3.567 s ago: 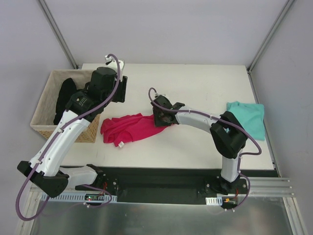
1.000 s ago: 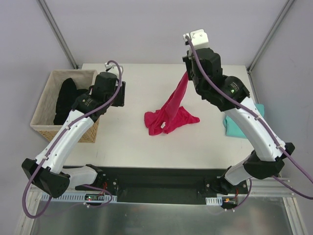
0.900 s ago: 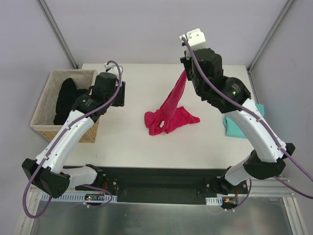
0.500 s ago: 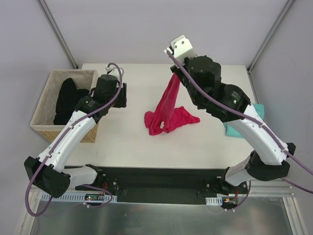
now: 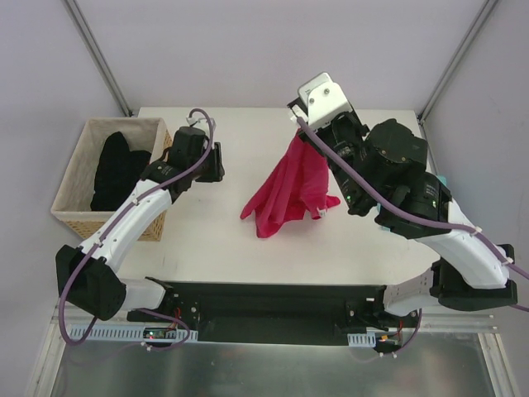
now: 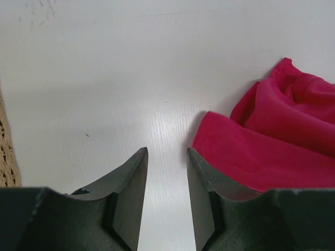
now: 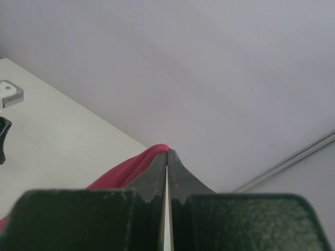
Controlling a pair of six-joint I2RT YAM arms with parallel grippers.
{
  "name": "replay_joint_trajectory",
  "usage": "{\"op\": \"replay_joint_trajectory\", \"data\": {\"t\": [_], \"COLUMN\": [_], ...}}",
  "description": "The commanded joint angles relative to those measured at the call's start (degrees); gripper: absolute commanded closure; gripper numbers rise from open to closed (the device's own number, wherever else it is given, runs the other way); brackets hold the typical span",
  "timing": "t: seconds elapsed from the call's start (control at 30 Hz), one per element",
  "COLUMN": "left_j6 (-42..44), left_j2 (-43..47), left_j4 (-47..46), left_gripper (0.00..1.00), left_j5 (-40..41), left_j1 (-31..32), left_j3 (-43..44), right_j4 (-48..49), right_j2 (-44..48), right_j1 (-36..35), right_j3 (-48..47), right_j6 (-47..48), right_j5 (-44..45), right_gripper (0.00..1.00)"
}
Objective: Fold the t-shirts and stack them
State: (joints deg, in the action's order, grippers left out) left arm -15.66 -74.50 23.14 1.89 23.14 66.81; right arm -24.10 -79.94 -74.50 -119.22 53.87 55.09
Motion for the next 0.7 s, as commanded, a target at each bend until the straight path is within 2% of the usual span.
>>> {"op": "replay_joint_trajectory", "data": {"t": [0.0,0.33,0.67], "left_j6": [-0.7,-0.7,-3.8], "left_j2": [0.1,1.0,3.2], "left_j4": [-3.0,-3.0,-3.8], "left_gripper": [0.65,0.65,0.67], "left_j5": [-1.8,-1.8,-7.8], "left_j1": [-0.5,-0.6,-0.6], "left_j3": [0.4,-0.9,-4.1], "right_j4": [7.4,10.5,11.1], "right_j2": [1.1,-1.1,-1.8], "right_j1": [-1.1,-0.9,0.1], "right_j3": [-0.3,0.0,-0.2], "right_j6": [6.2,9.6,9.3], "right_j5": [4.1,4.7,4.4], "right_gripper": [0.99,0.99,0.99]}}
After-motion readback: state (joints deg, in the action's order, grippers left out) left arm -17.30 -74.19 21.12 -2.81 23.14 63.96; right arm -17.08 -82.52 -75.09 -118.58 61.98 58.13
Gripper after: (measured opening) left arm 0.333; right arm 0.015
